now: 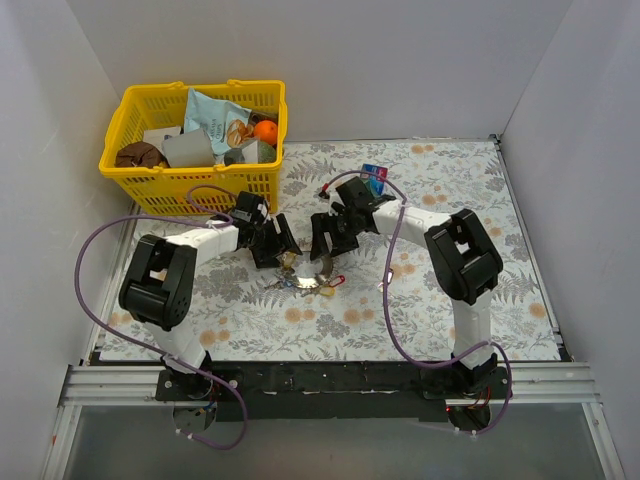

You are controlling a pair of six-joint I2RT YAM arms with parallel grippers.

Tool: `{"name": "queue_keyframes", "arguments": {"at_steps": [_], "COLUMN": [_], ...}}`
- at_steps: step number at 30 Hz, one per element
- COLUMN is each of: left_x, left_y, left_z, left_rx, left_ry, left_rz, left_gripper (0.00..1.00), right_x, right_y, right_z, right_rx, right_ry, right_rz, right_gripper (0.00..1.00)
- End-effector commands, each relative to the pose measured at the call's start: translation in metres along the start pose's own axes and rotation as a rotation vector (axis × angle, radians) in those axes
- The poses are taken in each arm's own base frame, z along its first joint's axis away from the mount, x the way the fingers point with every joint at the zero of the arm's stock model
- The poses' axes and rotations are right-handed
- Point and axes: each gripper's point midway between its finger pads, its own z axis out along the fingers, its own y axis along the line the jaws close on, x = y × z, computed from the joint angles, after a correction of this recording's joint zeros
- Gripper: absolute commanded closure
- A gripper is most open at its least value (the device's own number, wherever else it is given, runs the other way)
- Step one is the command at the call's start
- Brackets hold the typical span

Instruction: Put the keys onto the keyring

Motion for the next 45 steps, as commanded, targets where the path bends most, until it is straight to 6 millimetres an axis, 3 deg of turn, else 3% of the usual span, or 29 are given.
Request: {"name": "queue_keyframes", "arguments": {"at_steps": [1,16,28,32,39,45], "left_x": [0.025,0.054,0.047,0.039,0.016,0.003], "left_y": [0.002,-0.015,-0.025,-0.024,-0.025,-0.018], "left_z": [-0.009,-0.027,-0.043,-0.050,-0.062,-0.053], "left_rx": [-0.014,0.032,0.046,0.022,-0.029,-0.093], "left_ry": [0.037,0.057,0.002,-0.035,-0.134,-0.157], "left_rz": [-0.007,-0.015,0.041,0.062,0.111,0.129], "left_gripper": [0.30,0.31,0.31,0.31,0.29,0.29], "right_x": [-0.020,-0.035,-0.047,-0.058,-0.070,-0.044], "right_y": [0.021,0.043,0.039,0.033,0.018,-0.005], "right_z": [0.004,0.016,0.007,-0.005,-0.044,-0.059], "right_rx": [-0.076,-0.130,-0.074,-0.041,0.014,0.050], "right_ry": [-0.023,-0.022,-0.047,-0.088,-0.163,-0.143], "right_rz": [-0.040,-0.076,-0.129,-0.125,-0.111,-0.083], "right_gripper": [0.18,0.18,0.18,0.18,0.17,0.16]}}
